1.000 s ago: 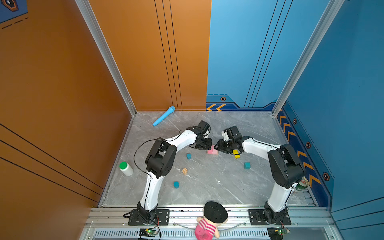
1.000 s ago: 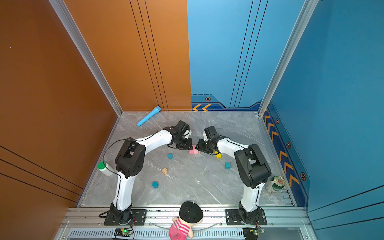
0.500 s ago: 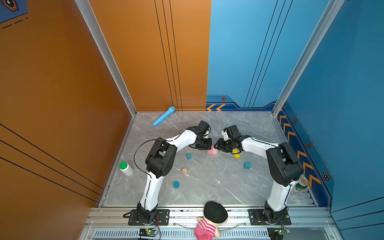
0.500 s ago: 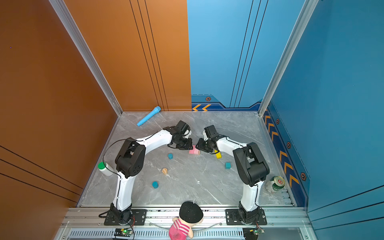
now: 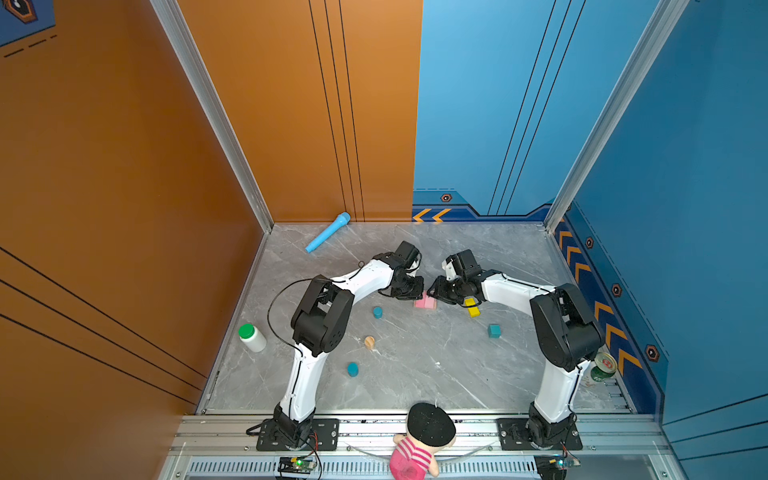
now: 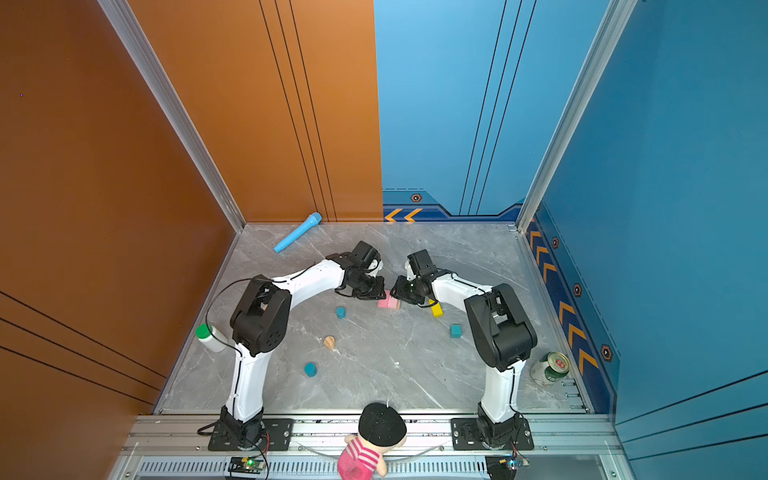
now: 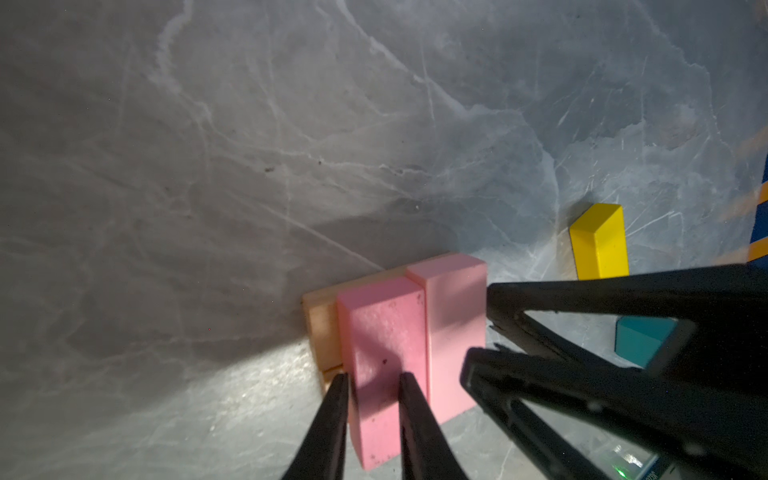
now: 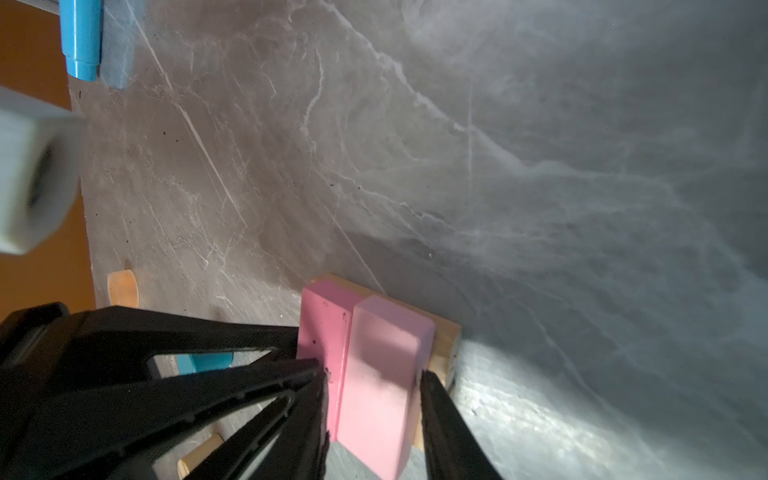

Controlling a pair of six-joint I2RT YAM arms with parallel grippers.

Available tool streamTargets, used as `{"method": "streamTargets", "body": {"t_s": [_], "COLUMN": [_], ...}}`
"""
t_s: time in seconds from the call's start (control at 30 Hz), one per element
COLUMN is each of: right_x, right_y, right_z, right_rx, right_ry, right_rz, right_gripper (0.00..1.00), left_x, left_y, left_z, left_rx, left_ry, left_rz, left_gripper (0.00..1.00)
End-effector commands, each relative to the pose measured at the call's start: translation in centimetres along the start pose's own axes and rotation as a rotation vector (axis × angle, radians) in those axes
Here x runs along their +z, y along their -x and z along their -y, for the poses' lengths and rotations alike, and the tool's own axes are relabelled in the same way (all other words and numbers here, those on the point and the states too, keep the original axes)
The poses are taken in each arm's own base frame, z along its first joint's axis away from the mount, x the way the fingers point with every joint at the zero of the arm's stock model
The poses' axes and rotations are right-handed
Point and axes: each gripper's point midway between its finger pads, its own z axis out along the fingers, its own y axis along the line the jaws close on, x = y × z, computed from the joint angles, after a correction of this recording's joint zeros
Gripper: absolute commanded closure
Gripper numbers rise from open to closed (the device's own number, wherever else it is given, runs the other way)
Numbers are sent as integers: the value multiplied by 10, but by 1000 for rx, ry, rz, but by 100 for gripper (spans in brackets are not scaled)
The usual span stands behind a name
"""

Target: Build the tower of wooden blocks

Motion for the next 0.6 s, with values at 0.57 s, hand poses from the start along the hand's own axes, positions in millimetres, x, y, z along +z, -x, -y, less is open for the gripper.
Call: {"method": "streamTargets", "body": {"t_s": [0.57], "right_x": [4], "right_y": [6], "right_z": [-4], "right_rx": [6], "right_ry": [21], "right_rz": [-6], "right_gripper": [62], "left_x": [-4], "left_y": [-2], "left_z": [13], "left_rx": [1], "left_ry": [-23], "left_rz": [-14], "left_gripper": [76]}}
